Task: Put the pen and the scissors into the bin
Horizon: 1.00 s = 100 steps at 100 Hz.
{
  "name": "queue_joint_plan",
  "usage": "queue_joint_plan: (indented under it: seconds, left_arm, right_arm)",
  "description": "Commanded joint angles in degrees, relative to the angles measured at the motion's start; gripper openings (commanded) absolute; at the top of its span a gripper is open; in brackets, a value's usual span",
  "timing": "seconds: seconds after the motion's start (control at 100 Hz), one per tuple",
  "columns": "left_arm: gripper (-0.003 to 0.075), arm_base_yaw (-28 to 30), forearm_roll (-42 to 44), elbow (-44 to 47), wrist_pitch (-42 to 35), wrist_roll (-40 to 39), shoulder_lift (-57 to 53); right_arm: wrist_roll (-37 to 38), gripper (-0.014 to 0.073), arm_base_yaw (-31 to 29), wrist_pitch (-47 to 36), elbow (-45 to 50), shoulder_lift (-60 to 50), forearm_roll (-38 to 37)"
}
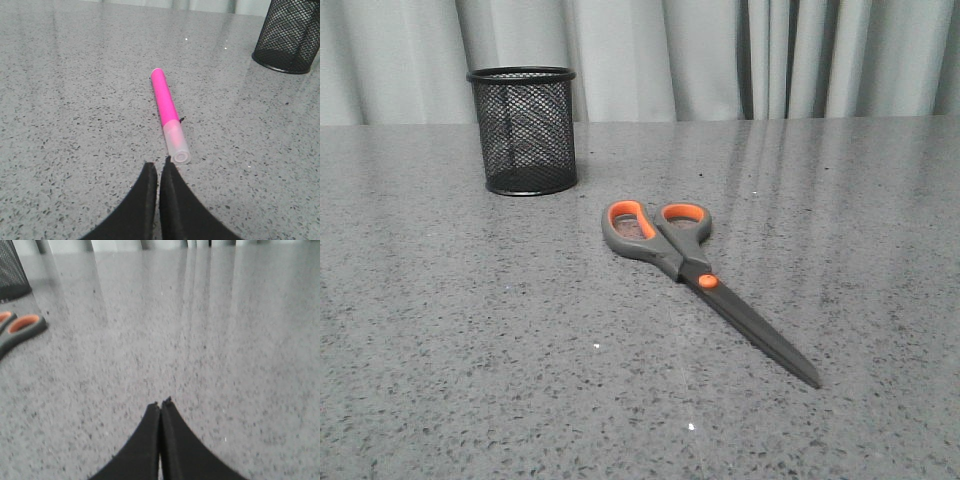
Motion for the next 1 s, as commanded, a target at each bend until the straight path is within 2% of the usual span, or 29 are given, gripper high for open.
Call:
queue_joint_plan:
  seconds: [0.0, 0.12, 0.2, 0.27, 0.3, 0.37, 0.42, 0.51, 0.61, 0.74, 0.86, 0.99]
  left_arm:
    - [-0.0019, 0.1, -0.1, 2.5, -2.3, -0.3, -1.9]
    - [-0.0019, 0.1, -0.1, 2.5, -2.6, -0.3, -1.9]
    - [-0.0019, 0.1, -2.2, 2.5, -5.1, -0.8, -1.9]
    - [-0.0019, 0.1, -11.4, 2.5, -8.6, -1.1, -1.9]
    - [-0.0019, 0.1, -18.0, 2.5, -10.2, -1.1, -1.9]
    - [-0.0019, 0.1, -29.2, 2.5, -13.1, -1.1, -1.9]
    - [-0.0019, 0.1, -33.6, 2.5, -15.7, -1.1, -1.9]
    - [-0.0019, 0.1, -38.6, 2.5, -20.4, -1.1, -1.9]
    - [-0.0019, 0.1, -44.9, 2.5, -21.6, -1.1, -1.9]
    - [-0.0019, 0.1, -50.1, 2.5, -21.9, -1.1, -1.9]
    - [-0.0019, 0.1, -58.5, 2.0, -22.7, -1.1, -1.9]
    - [-0.0019, 0.1, -60.4, 2.0, -23.4, -1.1, -1.9]
  right_arm:
    - [-0.5, -0.0058, -0.4, -9.0, 0.8, -1.2, 1.6]
    - [-0.5, -0.0058, -0.4, -17.5, 0.8, -1.2, 12.5]
    - [-0.5, -0.0058, -0.4, -18.9, 0.8, -1.2, 19.1]
    - [-0.5, -0.0058, -0.4, -20.5, 0.8, -1.2, 23.0]
    - [-0.5, -0.0058, -0.4, -21.2, 0.8, -1.2, 24.1]
    - [-0.5, -0.0058, -0.4, -22.5, 0.8, -1.2, 25.6]
    - [-0.5, -0.0058, -0.4, -23.5, 0.8, -1.2, 26.7]
    - [-0.5, -0.0058, -0.4, -25.4, 0.7, -1.2, 29.9]
    - [-0.5, -0.0057, -0.4, -25.7, 0.7, -1.2, 32.7]
    - [-0.5, -0.0057, -0.4, -25.5, -0.1, -1.2, 32.9]
    - [-0.5, -0.0050, -0.4, -25.3, -2.2, -1.2, 32.9]
    - [-0.5, -0.0035, -0.4, -25.2, -4.0, -1.2, 32.8]
